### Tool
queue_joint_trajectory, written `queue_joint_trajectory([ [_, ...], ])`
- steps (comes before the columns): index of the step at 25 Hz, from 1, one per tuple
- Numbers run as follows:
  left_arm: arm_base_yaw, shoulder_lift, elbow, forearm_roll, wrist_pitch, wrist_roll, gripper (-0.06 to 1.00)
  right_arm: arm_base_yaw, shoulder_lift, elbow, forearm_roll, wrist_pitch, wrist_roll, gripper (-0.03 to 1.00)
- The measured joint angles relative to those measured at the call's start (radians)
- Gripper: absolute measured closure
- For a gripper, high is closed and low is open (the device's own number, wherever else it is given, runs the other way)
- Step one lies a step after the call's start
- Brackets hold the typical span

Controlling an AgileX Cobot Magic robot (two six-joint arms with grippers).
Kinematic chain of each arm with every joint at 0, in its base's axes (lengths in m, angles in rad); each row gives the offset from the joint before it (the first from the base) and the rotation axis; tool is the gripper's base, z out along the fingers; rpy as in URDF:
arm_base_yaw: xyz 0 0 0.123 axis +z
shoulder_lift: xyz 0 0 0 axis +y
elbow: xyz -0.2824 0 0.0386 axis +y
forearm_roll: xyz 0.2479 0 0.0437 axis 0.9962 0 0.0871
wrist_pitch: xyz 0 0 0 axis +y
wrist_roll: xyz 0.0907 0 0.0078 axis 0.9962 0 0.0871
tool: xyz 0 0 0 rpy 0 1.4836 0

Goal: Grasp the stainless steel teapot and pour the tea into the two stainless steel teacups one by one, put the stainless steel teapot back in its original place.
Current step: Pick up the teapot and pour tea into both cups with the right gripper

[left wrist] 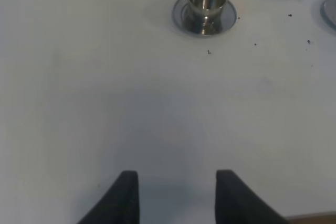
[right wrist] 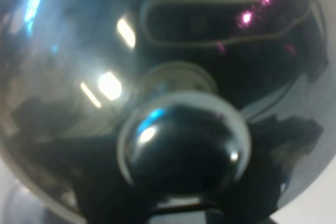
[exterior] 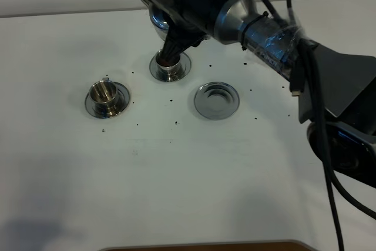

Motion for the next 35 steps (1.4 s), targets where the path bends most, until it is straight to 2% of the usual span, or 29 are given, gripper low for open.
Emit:
queue_joint_trajectory([
  [3,0.000,0.000,0.000,0.000,0.000,0.000,0.55,0.000,-0.052,0.023,0.095,0.000,0.064,0.78],
  [8,0.000,0.000,0.000,0.000,0.000,0.000,0.55,-0.005,-0.137,0.136,0.254,0.000,0.102,0.78],
  [12,0.000,0.000,0.000,0.000,0.000,0.000,0.55,-0.008,-0.152,0.232,0.316,0.002,0.118,0.78],
  [19,0.000,0.000,0.000,0.000,0.000,0.000,0.55,-0.010,-0.152,0.381,0.346,-0.005,0.141,0.78],
  [23,0.000,0.000,0.000,0.000,0.000,0.000,0.55,-0.014,-0.152,0.443,0.346,-0.073,0.148,0.78],
  [29,0.000,0.000,0.000,0.000,0.000,0.000,0.55,-0.030,-0.151,0.455,0.342,-0.143,0.151,0.78],
  [33,0.000,0.000,0.000,0.000,0.000,0.000,0.55,-0.030,-0.151,0.455,0.342,-0.129,0.139,0.78],
  [35,0.000,0.000,0.000,0.000,0.000,0.000,0.55,-0.028,-0.151,0.435,0.339,-0.092,0.114,0.78],
])
